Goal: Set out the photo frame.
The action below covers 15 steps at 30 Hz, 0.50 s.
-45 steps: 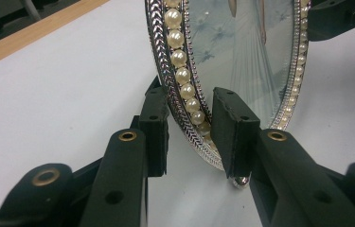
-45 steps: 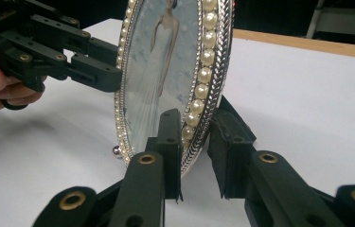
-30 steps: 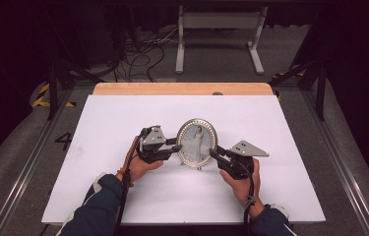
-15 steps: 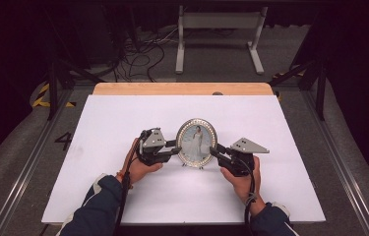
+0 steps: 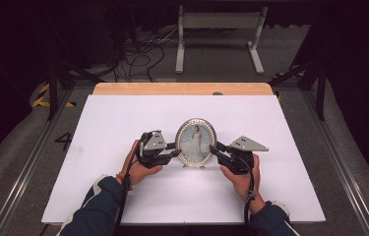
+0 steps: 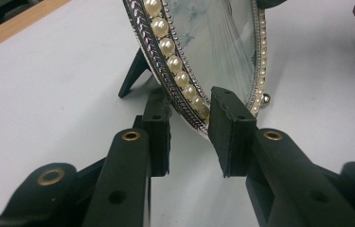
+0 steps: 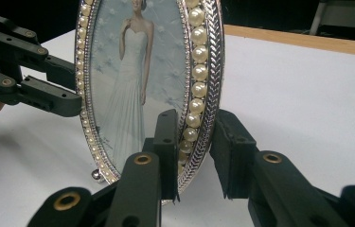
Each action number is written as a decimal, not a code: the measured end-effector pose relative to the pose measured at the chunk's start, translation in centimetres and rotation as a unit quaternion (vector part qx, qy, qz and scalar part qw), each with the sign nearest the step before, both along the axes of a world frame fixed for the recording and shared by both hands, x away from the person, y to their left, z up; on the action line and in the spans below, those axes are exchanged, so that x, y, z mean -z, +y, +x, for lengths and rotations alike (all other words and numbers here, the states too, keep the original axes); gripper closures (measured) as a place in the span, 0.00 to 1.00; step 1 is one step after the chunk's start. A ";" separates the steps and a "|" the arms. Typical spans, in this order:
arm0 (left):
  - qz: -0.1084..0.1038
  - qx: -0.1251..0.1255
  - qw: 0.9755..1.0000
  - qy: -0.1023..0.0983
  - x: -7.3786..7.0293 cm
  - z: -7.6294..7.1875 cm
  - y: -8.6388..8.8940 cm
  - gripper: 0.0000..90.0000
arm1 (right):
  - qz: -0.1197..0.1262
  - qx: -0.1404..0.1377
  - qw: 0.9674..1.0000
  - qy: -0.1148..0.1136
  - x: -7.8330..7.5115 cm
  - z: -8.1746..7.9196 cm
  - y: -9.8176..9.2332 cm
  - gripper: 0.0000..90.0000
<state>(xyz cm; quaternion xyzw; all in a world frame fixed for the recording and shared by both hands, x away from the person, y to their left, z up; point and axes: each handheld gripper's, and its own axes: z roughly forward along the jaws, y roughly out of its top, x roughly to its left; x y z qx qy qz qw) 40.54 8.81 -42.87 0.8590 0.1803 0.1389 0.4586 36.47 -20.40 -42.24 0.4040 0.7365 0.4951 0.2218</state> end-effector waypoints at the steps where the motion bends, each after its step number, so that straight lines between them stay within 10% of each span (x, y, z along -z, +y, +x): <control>1: 0.002 -0.001 1.000 0.000 0.0 0.0 0.0 0.77 | 0.000 -0.002 1.000 0.000 0.0 0.0 0.0 0.81; 15: -0.002 -0.002 1.000 0.000 0.2 0.0 0.1 0.77 | -0.020 -0.007 1.000 -0.009 0.0 -0.1 0.2 0.81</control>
